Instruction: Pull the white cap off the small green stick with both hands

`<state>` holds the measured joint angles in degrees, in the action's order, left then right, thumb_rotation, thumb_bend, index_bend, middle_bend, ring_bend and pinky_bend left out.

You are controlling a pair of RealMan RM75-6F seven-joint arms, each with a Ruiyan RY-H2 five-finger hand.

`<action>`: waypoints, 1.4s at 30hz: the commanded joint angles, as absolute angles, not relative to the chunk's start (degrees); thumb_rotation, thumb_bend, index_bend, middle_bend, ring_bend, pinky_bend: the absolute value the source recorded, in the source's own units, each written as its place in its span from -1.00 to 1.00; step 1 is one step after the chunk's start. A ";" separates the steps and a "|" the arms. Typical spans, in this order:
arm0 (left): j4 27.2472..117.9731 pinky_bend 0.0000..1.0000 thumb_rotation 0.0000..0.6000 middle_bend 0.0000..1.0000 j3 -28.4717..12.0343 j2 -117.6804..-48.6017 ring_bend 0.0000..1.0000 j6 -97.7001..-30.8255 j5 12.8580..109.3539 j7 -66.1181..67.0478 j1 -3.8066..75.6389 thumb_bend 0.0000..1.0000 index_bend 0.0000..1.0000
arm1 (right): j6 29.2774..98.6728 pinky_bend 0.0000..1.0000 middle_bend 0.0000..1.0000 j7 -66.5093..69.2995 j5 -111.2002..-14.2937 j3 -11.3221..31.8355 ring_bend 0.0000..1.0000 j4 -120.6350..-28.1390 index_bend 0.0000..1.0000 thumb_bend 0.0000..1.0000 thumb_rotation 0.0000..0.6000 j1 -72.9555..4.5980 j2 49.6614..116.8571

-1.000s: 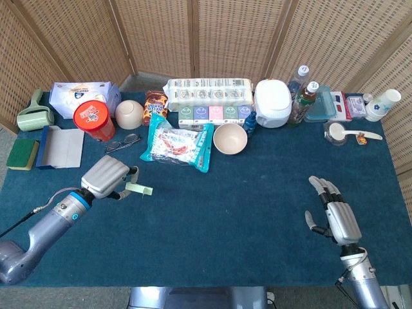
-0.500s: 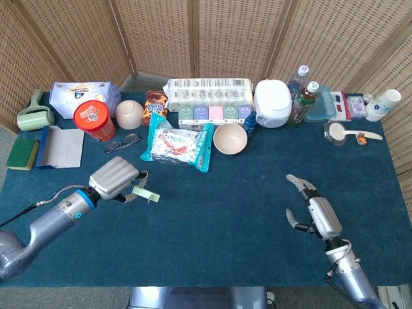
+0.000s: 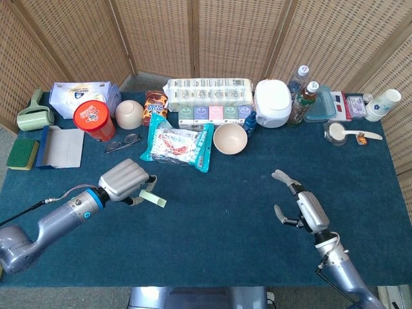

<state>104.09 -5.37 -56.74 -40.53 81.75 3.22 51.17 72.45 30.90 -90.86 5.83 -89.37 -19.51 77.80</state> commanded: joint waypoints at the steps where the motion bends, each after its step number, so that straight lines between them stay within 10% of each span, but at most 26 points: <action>1: 104.32 1.00 1.00 1.00 -5.64 -56.62 1.00 -39.92 81.19 3.56 51.65 -0.20 0.46 | 72.67 -0.67 -0.63 32.06 -90.68 6.10 -0.69 -89.17 -1.00 -0.02 1.00 -19.91 78.28; 21: 104.49 1.00 1.00 1.00 -6.74 -55.86 1.00 -38.64 77.05 7.65 53.28 -0.20 0.46 | 74.04 -0.42 -0.51 36.03 -91.82 5.11 -0.51 -89.13 -1.00 -0.02 1.00 -21.02 78.42; 34: 105.19 1.00 1.00 1.00 -7.03 -55.84 1.00 -37.97 75.13 8.92 54.06 -0.20 0.46 | 73.97 0.37 0.35 39.34 -93.63 5.05 0.62 -88.66 -0.98 -0.02 1.00 -23.23 79.48; 42: 105.39 1.00 1.00 1.00 -7.03 -56.27 1.00 -37.57 74.67 9.47 54.57 -0.20 0.46 | 73.99 0.52 0.56 38.87 -94.48 5.33 0.78 -88.16 -0.82 -0.02 1.00 -24.82 80.87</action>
